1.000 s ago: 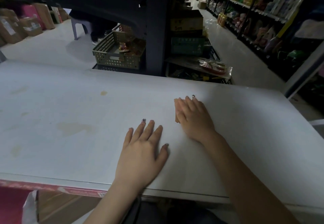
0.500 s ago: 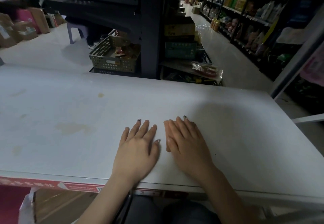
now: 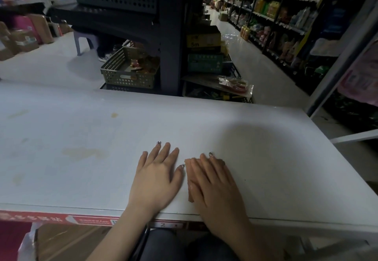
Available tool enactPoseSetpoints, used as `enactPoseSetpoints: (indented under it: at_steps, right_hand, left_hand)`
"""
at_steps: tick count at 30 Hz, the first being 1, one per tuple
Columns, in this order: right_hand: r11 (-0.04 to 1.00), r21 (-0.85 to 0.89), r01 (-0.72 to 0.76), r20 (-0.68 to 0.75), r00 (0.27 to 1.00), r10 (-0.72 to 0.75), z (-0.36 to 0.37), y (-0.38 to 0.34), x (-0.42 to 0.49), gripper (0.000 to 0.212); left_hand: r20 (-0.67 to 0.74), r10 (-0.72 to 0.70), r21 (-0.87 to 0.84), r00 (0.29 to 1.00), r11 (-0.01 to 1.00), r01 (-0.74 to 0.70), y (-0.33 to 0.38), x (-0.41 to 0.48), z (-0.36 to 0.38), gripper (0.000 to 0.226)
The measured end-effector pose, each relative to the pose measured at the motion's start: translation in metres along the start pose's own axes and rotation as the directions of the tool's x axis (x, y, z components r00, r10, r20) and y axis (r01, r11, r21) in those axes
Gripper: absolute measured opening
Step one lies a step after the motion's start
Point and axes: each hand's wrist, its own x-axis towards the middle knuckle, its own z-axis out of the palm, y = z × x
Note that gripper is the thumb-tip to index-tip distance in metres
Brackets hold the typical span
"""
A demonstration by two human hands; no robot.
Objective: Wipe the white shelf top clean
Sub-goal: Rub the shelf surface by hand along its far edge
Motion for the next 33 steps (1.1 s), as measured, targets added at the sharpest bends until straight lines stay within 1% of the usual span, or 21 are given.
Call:
enactPoseSetpoints:
  at_steps: [3, 9, 18, 24, 29, 33]
  right_hand:
    - [1.000, 0.003, 0.015, -0.033, 0.999, -0.015, -0.002, -0.003, -0.007, 0.048]
    - [0.999, 0.041, -0.002, -0.049, 0.999, 0.004, -0.003, -0.009, -0.019, 0.053]
    - [0.999, 0.041, -0.026, -0.041, 0.999, 0.028, -0.003, -0.009, -0.019, 0.055]
    - [1.000, 0.027, -0.016, -0.019, 1.000, 0.016, -0.003, -0.002, -0.009, 0.055]
    - [0.999, 0.021, -0.028, 0.001, 1.000, 0.028, -0.002, 0.004, 0.009, 0.059]
    - [0.999, 0.012, -0.033, 0.056, 0.998, 0.032, 0.005, 0.006, 0.024, 0.071]
  left_hand:
    - [0.001, 0.001, 0.000, 1.000, 1.000, -0.001, 0.000, 0.000, 0.000, 0.079]
    - [0.008, -0.007, 0.003, 1.000, 1.000, 0.007, 0.001, -0.001, -0.002, 0.082]
    - [-0.004, -0.007, -0.023, 1.000, 1.000, 0.006, 0.000, -0.001, -0.001, 0.080]
    - [-0.007, 0.005, -0.008, 1.000, 1.000, -0.005, -0.001, 0.000, 0.000, 0.078]
    - [-0.004, 0.015, 0.008, 1.000, 1.000, -0.015, -0.002, 0.000, 0.002, 0.075]
    - [-0.014, 0.017, 0.007, 1.000, 1.000, -0.017, -0.003, 0.001, 0.004, 0.070]
